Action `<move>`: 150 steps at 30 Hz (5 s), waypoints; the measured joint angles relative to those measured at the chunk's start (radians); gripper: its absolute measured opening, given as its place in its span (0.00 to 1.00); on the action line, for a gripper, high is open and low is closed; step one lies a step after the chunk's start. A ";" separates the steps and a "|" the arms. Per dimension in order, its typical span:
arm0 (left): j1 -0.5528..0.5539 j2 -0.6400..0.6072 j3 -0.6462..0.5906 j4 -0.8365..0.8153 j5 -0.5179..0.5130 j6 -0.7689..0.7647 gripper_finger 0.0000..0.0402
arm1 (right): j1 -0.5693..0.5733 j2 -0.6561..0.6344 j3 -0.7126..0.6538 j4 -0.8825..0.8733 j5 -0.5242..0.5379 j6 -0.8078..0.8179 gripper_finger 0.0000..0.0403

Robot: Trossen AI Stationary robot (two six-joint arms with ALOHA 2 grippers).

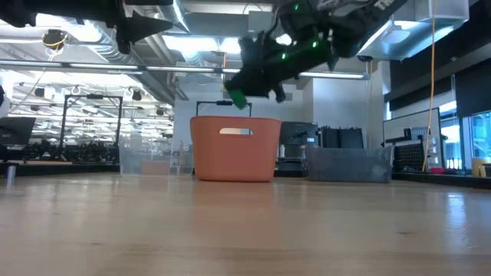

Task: Sort & place blocks by color
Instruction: Put the right green game piece into the orange bin, then put the green game piece into the orange bin

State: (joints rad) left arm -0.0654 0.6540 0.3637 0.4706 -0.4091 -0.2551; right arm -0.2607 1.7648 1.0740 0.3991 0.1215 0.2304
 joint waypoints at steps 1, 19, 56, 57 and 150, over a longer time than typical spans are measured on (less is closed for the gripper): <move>0.000 0.000 0.000 0.000 -0.001 -0.001 0.58 | -0.007 0.011 0.000 -0.002 0.002 0.000 0.35; 0.000 0.000 0.000 0.001 -0.043 -0.004 0.58 | -0.024 0.063 -0.002 -0.039 0.014 0.027 0.59; -0.001 -0.209 0.000 -0.226 0.087 -0.005 0.58 | 0.132 -0.209 -0.001 -0.020 -0.542 -0.030 0.73; -0.001 -0.209 0.000 -0.227 0.097 -0.005 0.58 | 0.143 -0.211 -0.001 -0.020 -0.536 -0.050 0.71; -0.907 0.650 0.571 -1.349 0.169 -0.711 0.58 | 0.462 -0.925 -0.440 -0.252 0.044 0.106 0.67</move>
State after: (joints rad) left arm -0.9725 1.3036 0.9352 -0.8786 -0.2398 -0.9660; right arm 0.2008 0.8398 0.6338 0.1474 0.1650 0.3359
